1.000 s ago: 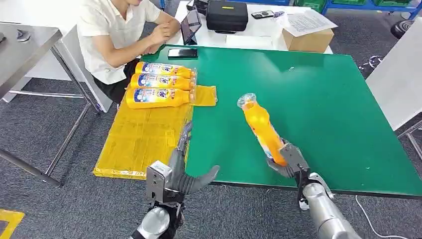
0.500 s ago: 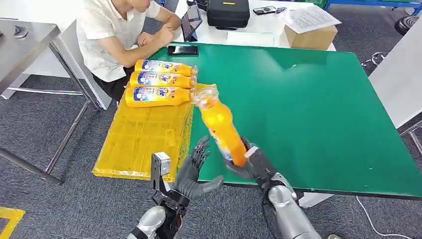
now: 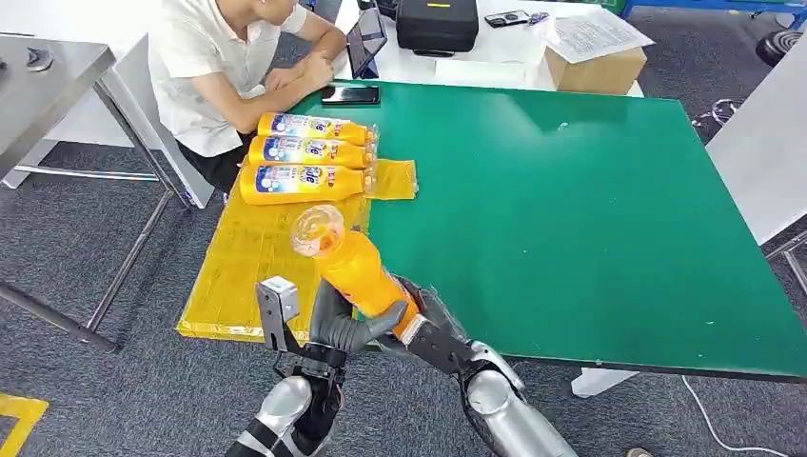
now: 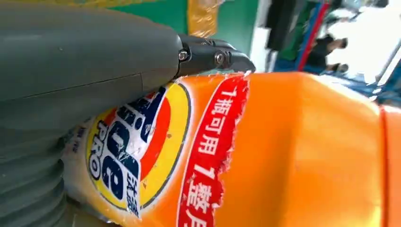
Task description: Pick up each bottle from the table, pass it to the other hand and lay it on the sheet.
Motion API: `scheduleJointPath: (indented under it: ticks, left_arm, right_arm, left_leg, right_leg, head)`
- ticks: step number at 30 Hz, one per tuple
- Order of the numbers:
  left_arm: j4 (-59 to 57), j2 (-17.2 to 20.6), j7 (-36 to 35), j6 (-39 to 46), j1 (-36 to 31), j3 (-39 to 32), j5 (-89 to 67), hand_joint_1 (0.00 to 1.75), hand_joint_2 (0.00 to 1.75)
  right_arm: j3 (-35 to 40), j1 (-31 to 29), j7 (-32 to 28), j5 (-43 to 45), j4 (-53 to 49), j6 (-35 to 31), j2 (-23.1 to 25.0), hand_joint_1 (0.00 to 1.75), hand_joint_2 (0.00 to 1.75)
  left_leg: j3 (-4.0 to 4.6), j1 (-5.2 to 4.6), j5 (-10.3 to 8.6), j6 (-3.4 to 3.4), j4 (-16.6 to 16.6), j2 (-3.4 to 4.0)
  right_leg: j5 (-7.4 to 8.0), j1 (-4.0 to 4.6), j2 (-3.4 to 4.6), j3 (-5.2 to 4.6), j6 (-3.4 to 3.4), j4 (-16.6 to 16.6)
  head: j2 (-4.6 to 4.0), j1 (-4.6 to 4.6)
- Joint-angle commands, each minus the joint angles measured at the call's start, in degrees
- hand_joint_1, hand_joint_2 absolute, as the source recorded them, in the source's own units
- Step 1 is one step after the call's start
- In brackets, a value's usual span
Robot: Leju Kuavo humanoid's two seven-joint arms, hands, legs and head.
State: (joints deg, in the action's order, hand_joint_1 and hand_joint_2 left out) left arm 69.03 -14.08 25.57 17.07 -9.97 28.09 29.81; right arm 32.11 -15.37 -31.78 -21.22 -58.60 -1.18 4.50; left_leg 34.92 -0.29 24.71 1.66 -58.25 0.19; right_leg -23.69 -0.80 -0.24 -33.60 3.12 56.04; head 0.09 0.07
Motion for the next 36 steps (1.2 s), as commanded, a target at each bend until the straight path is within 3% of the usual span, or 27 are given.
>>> scheduleJointPath:
  ticks: [1, 4, 5, 6, 13, 14, 15, 16, 20, 26, 27, 30, 31, 32, 33, 34, 35, 36]
  left_arm:
    - [2.8, -0.6, -2.0, -0.8, -2.7, -3.5, 3.1, 0.0, 1.75]
    - [3.1, -0.5, -3.7, -5.6, -2.4, -3.7, 7.5, 0.02, 1.75]
    - [3.5, -0.1, -5.8, -8.9, -2.1, -3.2, 10.3, 1.75, 1.75]
    - [3.8, 0.2, -6.8, -12.2, -1.7, -3.1, 12.8, 1.75, 1.75]
    - [4.0, 0.3, -6.8, -12.2, -1.5, -3.0, 12.8, 1.75, 1.75]
    - [4.0, 0.3, -6.8, -12.2, -1.5, -3.0, 12.8, 1.75, 1.75]
    - [4.4, 0.4, -8.4, -16.3, -1.3, -2.9, 15.9, 1.75, 1.75]
    - [4.3, 0.4, -9.3, -17.9, -1.2, -3.0, 17.3, 1.75, 1.75]
    - [3.2, 0.7, -9.9, -22.7, -1.1, -3.5, 20.4, 1.75, 1.75]
    - [3.9, 0.5, -9.3, -23.5, -1.0, -4.6, 21.1, 1.75, 1.75]
    - [4.9, 0.3, -8.7, -23.2, -0.6, -6.1, 21.4, 1.75, 1.75]
    - [9.6, 0.3, -7.2, -19.0, 1.9, -11.2, 21.4, 1.75, 1.75]
    - [10.7, 0.3, -5.9, -14.8, 2.8, -13.3, 19.9, 1.75, 1.75]
    - [12.3, 0.8, -2.8, -5.2, 4.0, -15.5, 13.7, 1.75, 1.75]
    - [12.0, 2.0, -0.1, 3.2, 3.9, -15.8, 5.7, 1.75, 1.75]
    - [10.8, 2.9, 2.1, 10.2, 3.4, -15.5, -1.4, 1.75, 1.75]
    - [9.8, 3.0, 2.4, 9.8, 3.2, -16.2, -1.5, 1.75, 1.75]
    - [8.4, 3.5, 6.2, 15.4, 2.5, -15.8, -8.2, 1.75, 1.75]
  right_arm:
    - [7.2, 0.8, 0.2, -0.6, 2.1, -0.6, -1.5, 1.75, 1.75]
    - [7.6, -0.1, 0.0, -0.3, 3.3, -0.2, -1.2, 1.75, 1.75]
    - [7.7, -0.4, -0.2, 0.0, 4.1, -0.1, -1.1, 1.75, 1.75]
    - [7.8, -1.0, -0.6, 0.4, 5.2, 0.2, -0.8, 1.75, 1.75]
    - [7.7, -1.2, -0.9, 0.5, 5.6, 0.1, -0.8, 1.75, 1.75]
    - [7.7, -1.2, -0.9, 0.5, 5.6, 0.1, -0.8, 1.68, 1.75]
    - [7.5, -1.2, -1.1, 1.0, 6.1, 0.4, -0.5, 1.12, 1.75]
    - [7.2, -1.3, -1.3, 1.5, 6.3, 0.7, -0.4, 0.05, 1.75]
    - [6.8, -1.2, -3.0, 2.7, 7.4, 1.8, 0.7, 0.0, 1.75]
    - [6.0, 0.0, -3.6, 3.4, 6.5, 1.4, 1.1, 0.0, 1.75]
    - [5.3, 1.4, -3.8, 3.4, 5.5, -0.1, 1.3, 0.0, 0.0]
    - [1.0, 8.1, -4.5, 3.7, 0.1, -7.6, 2.1, 0.0, 0.0]
    - [-2.0, 11.0, -5.6, 3.9, -2.8, -13.9, 2.9, 0.0, 0.0]
    - [-4.4, 14.2, -6.8, 3.9, -6.3, -21.0, 3.4, 0.0, 0.0]
    - [-6.3, 16.6, -8.2, 3.1, -9.7, -28.7, 3.4, 0.0, 1.75]
    - [-7.1, 18.5, -8.2, 3.4, -13.2, -34.0, 2.7, 0.0, 1.75]
    - [-6.9, 19.3, -8.0, 3.7, -15.2, -34.0, 1.7, 0.0, 1.75]
    - [-8.9, 20.3, -8.2, 3.1, -18.3, -38.8, 2.2, 0.0, 1.75]
  left_leg:
    - [-0.07, 0.06, 0.02, -0.08, 0.0, -0.12]
    - [-0.02, 0.06, 0.02, -0.08, 0.0, -0.1]
    - [-0.11, 0.07, 0.06, -0.11, 0.0, -0.1]
    - [-0.07, 0.08, 0.04, -0.1, 0.0, -0.08]
    - [-0.04, 0.05, 0.03, -0.08, 0.0, -0.11]
    - [-0.13, 0.08, 0.07, -0.12, 0.0, -0.16]
    - [-0.09, 0.09, 0.06, -0.11, 0.0, -0.16]
    - [-0.04, 0.05, 0.03, -0.07, 0.0, -0.1]
    - [-0.11, 0.08, 0.07, -0.11, 0.0, -0.11]
    - [-0.11, 0.08, 0.07, -0.12, 0.0, -0.14]
    - [-0.05, 0.09, 0.05, -0.1, 0.0, -0.14]
    - [-0.08, 0.11, 0.06, -0.11, 0.0, -0.19]
    - [-0.02, 0.1, 0.06, -0.09, 0.0, -0.16]
    - [0.0, 0.1, 0.05, -0.09, 0.0, -0.16]
    - [-0.11, 0.11, 0.11, -0.14, 0.0, -0.28]
    - [-0.08, 0.08, 0.08, -0.12, 0.1, -0.22]
    - [0.0, 0.06, 0.07, -0.1, 0.1, -0.2]
    - [-0.13, 0.06, 0.13, -0.14, 0.1, -0.24]
  right_leg:
    - [-0.05, 0.06, -0.1, 0.12, -0.08, 0.0]
    - [-0.04, 0.06, -0.08, 0.07, -0.09, 0.0]
    - [-0.08, 0.07, -0.06, 0.14, -0.13, 0.0]
    - [-0.05, 0.08, -0.05, 0.1, -0.12, 0.0]
    - [-0.06, 0.05, -0.08, 0.07, -0.08, 0.0]
    - [-0.11, 0.08, -0.12, 0.18, -0.13, 0.0]
    - [-0.09, 0.09, -0.12, 0.14, -0.12, 0.0]
    - [-0.05, 0.04, -0.07, 0.06, -0.08, 0.0]
    - [-0.09, 0.08, -0.07, 0.15, -0.13, 0.0]
    - [-0.1, 0.07, -0.1, 0.16, -0.13, 0.0]
    - [-0.08, 0.08, -0.1, 0.1, -0.11, 0.0]
    - [-0.11, 0.1, -0.16, 0.14, -0.12, -0.1]
    - [-0.1, 0.09, -0.14, 0.07, -0.1, 0.0]
    - [-0.09, 0.1, -0.15, 0.04, -0.1, 0.0]
    - [-0.2, 0.11, -0.25, 0.18, -0.15, 0.0]
    - [-0.16, 0.08, -0.2, 0.11, -0.13, -0.1]
    - [-0.14, 0.06, -0.17, 0.05, -0.12, 0.0]
    - [-0.22, 0.05, -0.18, 0.18, -0.16, 0.0]
  head:
    - [0.0, 0.0]
    - [0.0, 0.0]
    - [0.0, 0.0]
    - [0.0, 0.0]
    - [0.0, 0.0]
    - [0.0, 0.02]
    - [0.0, 0.0]
    - [0.0, 0.0]
    - [0.0, 0.0]
    - [0.0, 0.0]
    - [0.0, 0.0]
    - [0.0, 0.0]
    - [0.0, 0.0]
    - [0.0, 0.0]
    - [0.0, 0.02]
    - [0.0, 0.0]
    - [0.0, 0.06]
    - [0.0, 0.02]
